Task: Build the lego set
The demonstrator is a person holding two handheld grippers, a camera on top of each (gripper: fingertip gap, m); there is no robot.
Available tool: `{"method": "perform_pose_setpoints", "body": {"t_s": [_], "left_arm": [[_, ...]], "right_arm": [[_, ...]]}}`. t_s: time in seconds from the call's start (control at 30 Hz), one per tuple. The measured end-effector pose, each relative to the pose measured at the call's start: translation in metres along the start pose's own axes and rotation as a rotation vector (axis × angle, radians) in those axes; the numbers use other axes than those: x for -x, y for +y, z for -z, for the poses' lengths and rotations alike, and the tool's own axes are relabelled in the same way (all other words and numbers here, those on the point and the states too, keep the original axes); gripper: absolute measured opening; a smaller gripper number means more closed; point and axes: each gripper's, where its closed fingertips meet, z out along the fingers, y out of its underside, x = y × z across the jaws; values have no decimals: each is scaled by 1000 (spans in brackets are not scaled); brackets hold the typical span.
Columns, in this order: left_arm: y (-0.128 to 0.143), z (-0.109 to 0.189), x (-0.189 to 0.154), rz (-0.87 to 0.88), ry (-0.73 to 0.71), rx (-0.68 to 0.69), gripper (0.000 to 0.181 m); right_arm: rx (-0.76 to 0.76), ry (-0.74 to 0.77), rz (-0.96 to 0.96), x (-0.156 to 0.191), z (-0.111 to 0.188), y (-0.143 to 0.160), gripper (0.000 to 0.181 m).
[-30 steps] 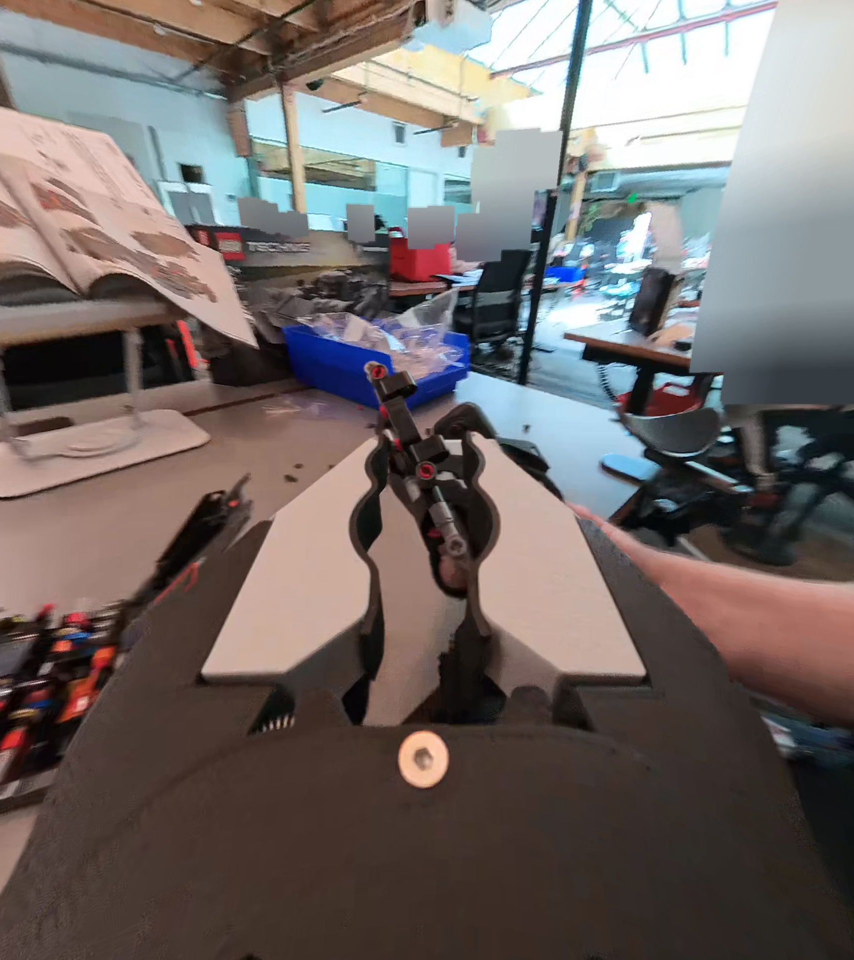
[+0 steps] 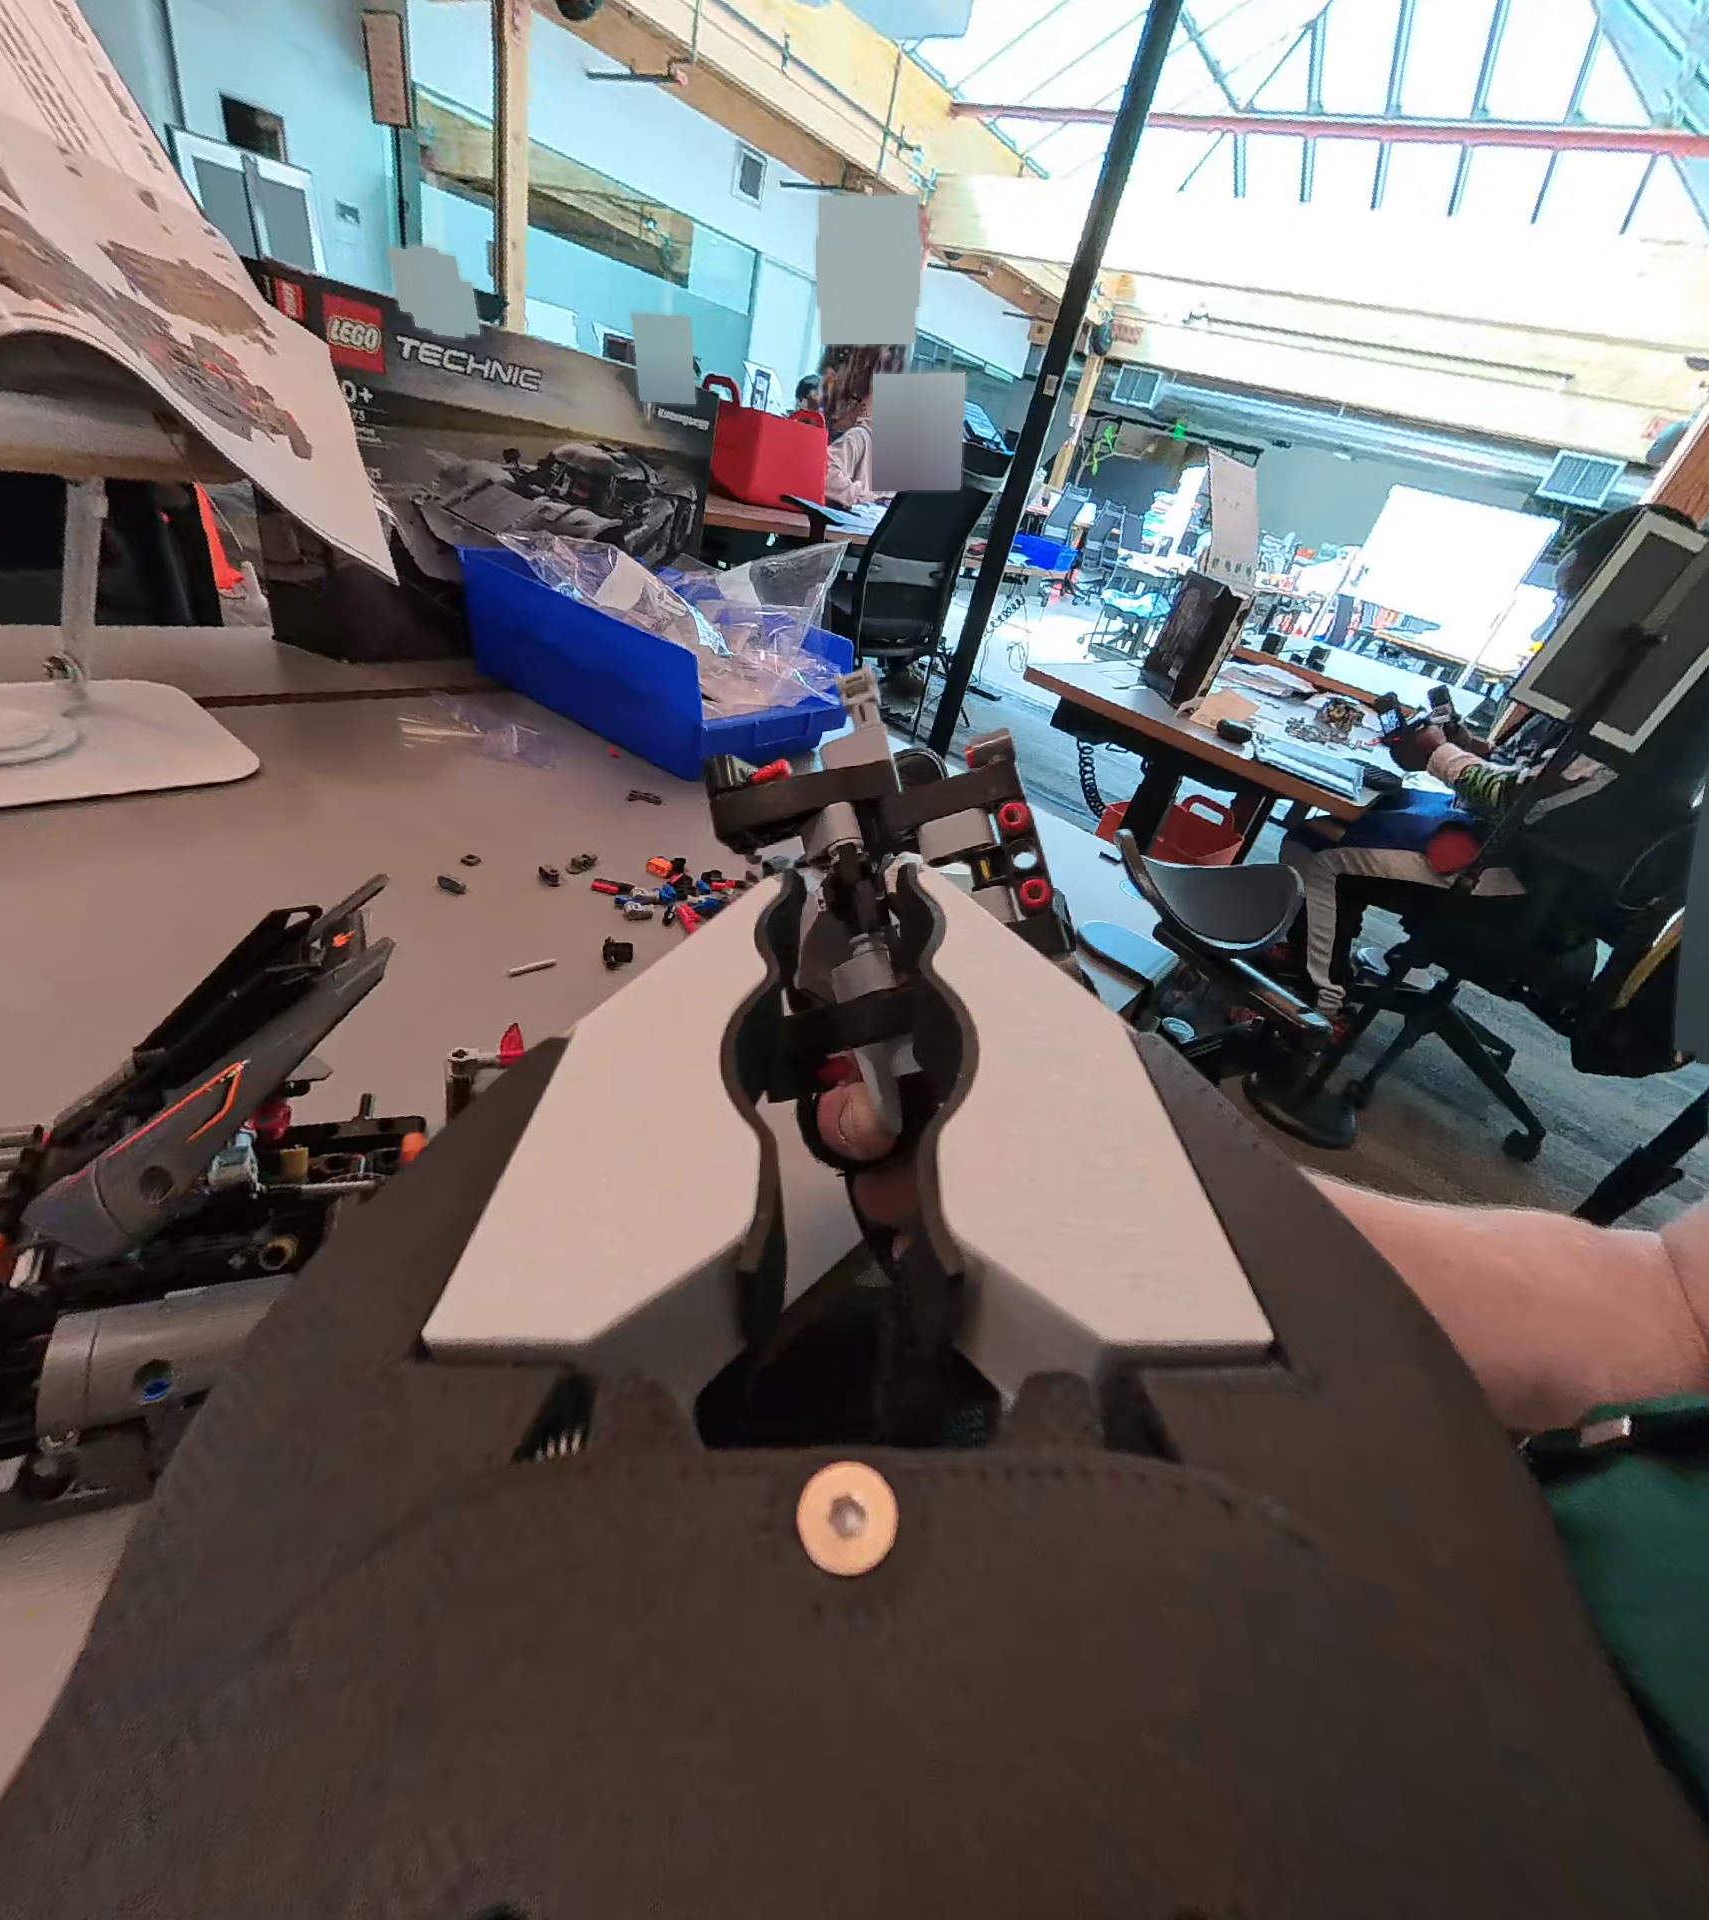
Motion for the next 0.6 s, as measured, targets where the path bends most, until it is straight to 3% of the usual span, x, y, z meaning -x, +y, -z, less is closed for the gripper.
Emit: {"method": "perform_pose_setpoints", "body": {"t_s": [0.23,0.6], "left_arm": [[-6,3,-5,116,76,-88,4],[-14,3,-16,266,198,-181,3]], "right_arm": [[0,-34,-5,5,-7,3,6],[-49,-124,-54,17,-9,0,6]]}}
